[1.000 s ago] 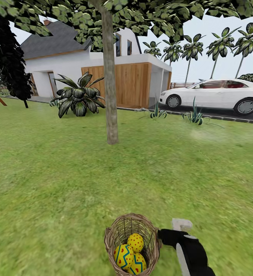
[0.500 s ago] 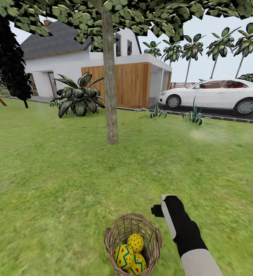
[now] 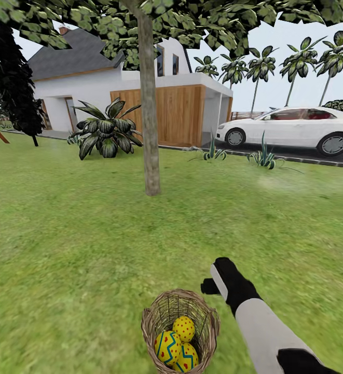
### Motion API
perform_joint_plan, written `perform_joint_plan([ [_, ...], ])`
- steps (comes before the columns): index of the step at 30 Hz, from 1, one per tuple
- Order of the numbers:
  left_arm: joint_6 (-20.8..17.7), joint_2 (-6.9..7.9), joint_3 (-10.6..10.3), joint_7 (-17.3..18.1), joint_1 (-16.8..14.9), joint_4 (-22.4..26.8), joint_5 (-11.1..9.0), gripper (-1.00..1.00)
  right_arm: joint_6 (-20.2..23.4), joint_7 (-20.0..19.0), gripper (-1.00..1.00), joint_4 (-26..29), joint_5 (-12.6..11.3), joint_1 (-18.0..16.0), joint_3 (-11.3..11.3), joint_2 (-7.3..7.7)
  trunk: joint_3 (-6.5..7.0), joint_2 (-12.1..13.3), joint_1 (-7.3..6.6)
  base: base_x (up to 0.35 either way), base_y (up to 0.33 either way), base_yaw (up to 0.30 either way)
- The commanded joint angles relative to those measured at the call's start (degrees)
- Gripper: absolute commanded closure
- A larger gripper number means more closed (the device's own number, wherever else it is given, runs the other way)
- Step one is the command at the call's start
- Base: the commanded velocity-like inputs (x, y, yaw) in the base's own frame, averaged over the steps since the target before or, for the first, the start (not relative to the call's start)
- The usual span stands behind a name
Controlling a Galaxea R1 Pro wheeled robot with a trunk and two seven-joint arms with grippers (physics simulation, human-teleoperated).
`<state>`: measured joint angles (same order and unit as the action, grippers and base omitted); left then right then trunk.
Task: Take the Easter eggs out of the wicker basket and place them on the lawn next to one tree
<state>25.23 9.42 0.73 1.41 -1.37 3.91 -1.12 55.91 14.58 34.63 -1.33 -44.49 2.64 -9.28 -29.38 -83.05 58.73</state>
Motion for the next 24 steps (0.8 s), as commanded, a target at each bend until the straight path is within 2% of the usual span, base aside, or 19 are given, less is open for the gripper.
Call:
perform_joint_plan([
  [1, 0.17, 0.03, 0.06, 0.19, -0.03, -0.04, -0.08, -1.0, -0.87, 0.29, -1.0, -1.94, -0.15, -1.43, 1.2, -0.02, -0.06, -0.03, 0.0, 0.0, 0.0, 0.0],
  [7, 0.21, 0.06, 0.06, 0.25, -0.01, -0.04, 0.04, -1.0, -6.01, 2.68, -1.0, -10.64, -0.18, -6.26, 3.54, 0.18, -0.06, -0.03, 0.0, 0.0, 0.0, 0.0],
  [10, 0.24, 0.49, 0.11, 0.29, 0.0, -0.04, 0.01, -1.0, -8.21, 3.53, -1.0, -13.38, -0.22, -7.17, 4.12, 0.25, -0.06, -0.03, 0.0, 0.0, 0.0, 0.0],
  [11, 0.23, 0.83, 0.12, 0.3, -0.01, -0.04, -0.09, -1.0, -8.56, 3.65, -1.0, -13.76, -0.23, -7.3, 4.22, 0.26, -0.06, -0.03, 0.0, 0.0, 0.0, 0.0],
  [14, 0.03, 3.27, 0.23, 0.88, -0.05, -0.04, -0.41, -1.0, -9.37, 3.94, -1.0, -14.69, -0.24, -7.6, 4.51, 0.29, -0.06, -0.03, 0.0, 0.0, 0.0, 0.0],
  [15, -0.22, 6.78, 0.38, 3.13, -0.13, -0.06, -1.21, -1.0, -9.65, 4.04, -1.0, -15.03, -0.2, -7.7, 4.62, 0.31, -0.06, -0.03, 0.0, 0.0, 0.0, 0.0],
  [17, -0.36, 9.97, 0.45, 6.63, -0.16, -0.1, -3.42, -1.0, -9.77, 4.08, -1.0, -15.16, -0.19, -7.74, 4.67, 0.31, -0.06, -0.03, 0.0, 0.0, 0.0, 0.0],
  [18, -0.43, 11.76, 0.48, 9.11, -0.17, -0.16, -5.3, -1.0, -9.82, 4.09, -1.0, -15.2, -0.18, -7.75, 4.68, 0.31, -0.06, -0.03, 0.0, 0.0, 0.0, 0.0],
  [19, -0.55, 15.62, 0.61, 15.26, -0.15, -0.31, -10.36, -1.0, -9.88, 4.11, -1.0, -15.27, -0.19, -7.74, 4.71, 0.31, -0.06, -0.03, 0.0, 0.0, 0.0, 0.0],
  [20, -0.55, 15.62, 0.61, 15.26, -0.15, -0.31, -10.36, -1.0, -9.88, 4.11, -1.0, -15.27, -0.19, -7.74, 4.71, 0.31, -0.06, -0.03, 0.0, 0.0, 0.0, 0.0],
  [21, -0.76, 20.42, 0.7, 23.69, -0.08, -0.48, -17.66, -1.0, -9.94, 4.12, -1.0, -15.29, -0.21, -7.73, 4.67, 0.31, -0.06, -0.03, 0.0, 0.0, 0.0, 0.0],
  [22, -1.03, 22.6, 0.71, 27.51, -0.03, -0.55, -20.9, -1.0, -9.96, 4.12, -1.0, -15.29, -0.22, -7.73, 4.63, 0.31, -0.06, -0.03, 0.0, 0.0, 0.0, 0.0],
  [23, -2.05, 26.37, 0.76, 34.09, 0.11, -0.64, -26.09, -1.0, -9.98, 4.13, -1.0, -15.31, -0.23, -7.73, 4.55, 0.28, -0.06, -0.03, 0.0, 0.0, 0.0, 0.0],
  [24, -2.94, 28.02, 0.79, 36.61, 0.17, -0.66, -27.98, -1.0, -9.99, 4.13, -1.0, -15.32, -0.23, -7.73, 4.5, 0.26, -0.06, -0.03, 0.0, 0.0, 0.0, 0.0],
])
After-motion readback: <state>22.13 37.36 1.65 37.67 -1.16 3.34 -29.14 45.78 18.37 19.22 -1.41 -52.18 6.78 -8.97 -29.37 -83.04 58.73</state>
